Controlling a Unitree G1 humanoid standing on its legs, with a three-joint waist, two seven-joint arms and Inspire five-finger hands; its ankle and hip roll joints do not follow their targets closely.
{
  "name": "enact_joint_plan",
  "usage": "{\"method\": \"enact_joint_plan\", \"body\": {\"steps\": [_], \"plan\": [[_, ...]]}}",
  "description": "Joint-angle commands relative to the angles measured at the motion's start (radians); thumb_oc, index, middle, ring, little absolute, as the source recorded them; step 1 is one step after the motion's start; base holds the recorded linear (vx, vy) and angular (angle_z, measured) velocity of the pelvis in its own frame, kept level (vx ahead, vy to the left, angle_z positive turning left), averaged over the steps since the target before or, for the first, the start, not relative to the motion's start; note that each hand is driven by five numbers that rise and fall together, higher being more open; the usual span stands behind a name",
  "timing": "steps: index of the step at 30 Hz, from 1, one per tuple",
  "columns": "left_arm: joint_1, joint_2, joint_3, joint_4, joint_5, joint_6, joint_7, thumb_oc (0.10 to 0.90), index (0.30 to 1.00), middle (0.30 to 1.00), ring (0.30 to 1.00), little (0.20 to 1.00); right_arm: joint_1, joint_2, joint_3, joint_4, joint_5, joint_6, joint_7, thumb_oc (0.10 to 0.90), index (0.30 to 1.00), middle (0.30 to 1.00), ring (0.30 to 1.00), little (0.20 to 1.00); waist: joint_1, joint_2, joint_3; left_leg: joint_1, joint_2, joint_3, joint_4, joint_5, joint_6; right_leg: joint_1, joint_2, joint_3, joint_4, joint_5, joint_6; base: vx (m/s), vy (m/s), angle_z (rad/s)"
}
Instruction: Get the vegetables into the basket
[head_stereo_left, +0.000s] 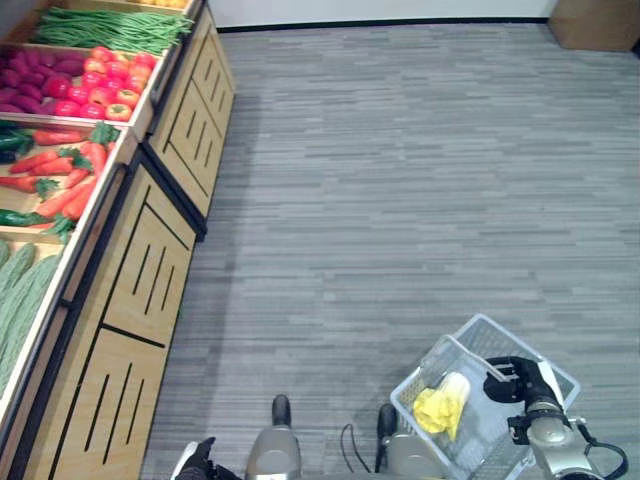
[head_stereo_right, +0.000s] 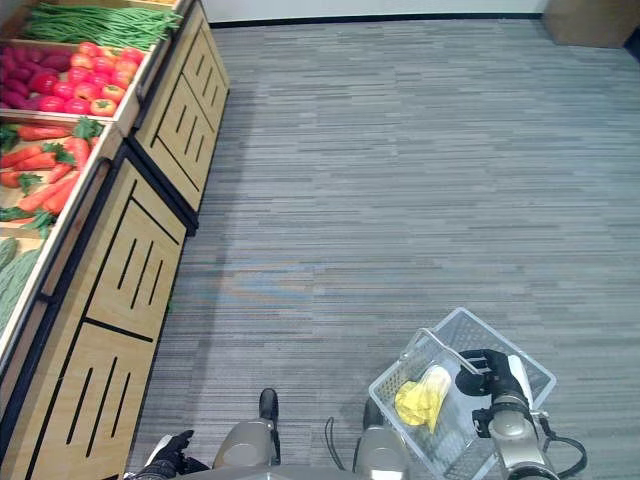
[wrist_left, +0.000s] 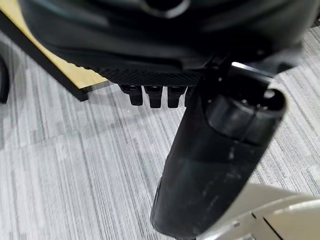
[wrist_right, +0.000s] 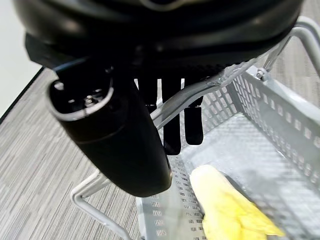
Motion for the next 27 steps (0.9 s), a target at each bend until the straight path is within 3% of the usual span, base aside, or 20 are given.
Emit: {"method": "enact_joint_plan", "body": {"steps": [1, 2, 3, 6, 12, 17, 21, 22, 23, 27], "plan": [[-0.001, 0.084, -0.015, -0.024, 0.011, -0.002, 0.026, 0.900, 1.000, 1.000, 1.000, 1.000, -0.010, -0.070, -0.043, -0.104, 0.002, -0.064, -0.059, 0.400, 0.300, 0.300, 0.300, 0.300, -0.017, -0.072, -0.036, 0.015, 0.051, 0.046, -0.062, 0.008, 0.005, 0.056, -0.024, -0.039, 0.052, -0.069, 0.023, 0.11, 0.135, 0.39], [-0.001, 0.082, -0.018, -0.020, 0.015, -0.002, 0.031, 0.900, 1.000, 1.000, 1.000, 1.000, -0.011, -0.067, -0.043, -0.109, 0.001, -0.064, -0.061, 0.400, 0.300, 0.300, 0.300, 0.300, -0.015, -0.071, -0.037, 0.008, 0.055, 0.041, -0.081, 0.025, -0.001, 0.057, -0.026, -0.037, 0.050, -0.067, 0.028, 0.17, 0.202, 0.51], [0.008, 0.079, -0.019, -0.022, 0.015, 0.000, 0.025, 0.900, 1.000, 1.000, 1.000, 1.000, -0.017, -0.063, -0.035, -0.094, -0.008, -0.059, -0.060, 0.400, 0.300, 0.300, 0.300, 0.300, -0.011, -0.069, -0.041, 0.014, 0.045, 0.024, -0.078, 0.002, 0.005, 0.063, -0.030, -0.023, 0.048, -0.073, 0.041, 0.19, 0.225, 0.34], [0.006, 0.075, -0.017, 0.023, 0.028, 0.012, 0.018, 0.900, 1.000, 1.000, 1.000, 1.000, -0.014, -0.033, -0.029, -0.087, -0.018, -0.047, -0.059, 0.400, 0.300, 0.300, 0.300, 0.300, -0.010, -0.082, -0.053, 0.036, 0.023, 0.059, -0.081, -0.024, 0.022, 0.081, -0.054, -0.003, 0.042, -0.058, 0.061, 0.20, 0.261, -0.21], [-0.027, 0.094, -0.034, 0.022, 0.053, 0.021, 0.033, 0.900, 1.000, 1.000, 1.000, 1.000, -0.060, 0.018, 0.016, -0.042, -0.008, -0.031, -0.061, 0.400, 0.300, 0.300, 0.300, 0.300, 0.014, -0.143, -0.045, 0.010, -0.050, 0.102, -0.024, -0.110, 0.076, 0.050, -0.127, 0.056, 0.039, 0.062, 0.114, 0.10, 0.221, -0.28], [-0.034, 0.102, -0.037, 0.018, 0.051, 0.026, 0.038, 0.900, 1.000, 1.000, 1.000, 1.000, -0.096, 0.030, 0.046, -0.030, -0.010, -0.022, -0.057, 0.400, 0.300, 0.300, 0.300, 0.300, 0.027, -0.164, -0.046, 0.003, -0.093, 0.109, -0.003, -0.155, 0.109, 0.037, -0.160, 0.074, 0.049, 0.146, 0.138, 0.08, 0.185, -0.06], [-0.026, 0.103, -0.039, 0.000, 0.054, 0.026, 0.033, 0.900, 1.000, 1.000, 1.000, 1.000, -0.107, 0.034, 0.052, -0.034, -0.005, -0.021, -0.054, 0.400, 0.300, 0.300, 0.300, 0.300, 0.035, -0.163, -0.043, 0.014, -0.110, 0.113, -0.012, -0.168, 0.130, 0.006, -0.168, 0.092, 0.104, 0.188, 0.147, 0.04, 0.164, -0.01], [-0.024, 0.101, -0.043, -0.008, 0.049, 0.023, 0.030, 0.900, 1.000, 1.000, 1.000, 1.000, -0.127, 0.046, 0.063, -0.035, 0.004, -0.024, -0.055, 0.400, 0.300, 0.300, 0.300, 0.300, 0.040, -0.146, -0.029, 0.045, -0.119, 0.120, -0.022, -0.186, 0.156, -0.047, -0.166, 0.086, 0.246, 0.199, 0.135, 0.06, 0.239, -0.08], [-0.023, 0.101, -0.045, -0.008, 0.050, 0.025, 0.026, 0.900, 1.000, 1.000, 1.000, 1.000, -0.127, 0.050, 0.067, -0.039, 0.005, -0.025, -0.053, 0.400, 0.300, 0.300, 0.300, 0.300, 0.038, -0.141, -0.024, 0.058, -0.122, 0.117, -0.020, -0.196, 0.160, -0.065, -0.159, 0.088, 0.278, 0.200, 0.129, 0.09, 0.274, -0.16], [-0.027, 0.104, -0.039, -0.007, 0.040, 0.026, 0.024, 0.900, 1.000, 1.000, 1.000, 1.000, -0.127, 0.056, 0.075, -0.056, 0.009, -0.028, -0.044, 0.400, 0.300, 0.300, 0.300, 0.300, 0.020, -0.129, -0.010, 0.108, -0.130, 0.108, -0.030, -0.212, 0.163, -0.137, -0.122, 0.093, 0.275, 0.163, 0.107, 0.10, 0.050, -0.08]]}}
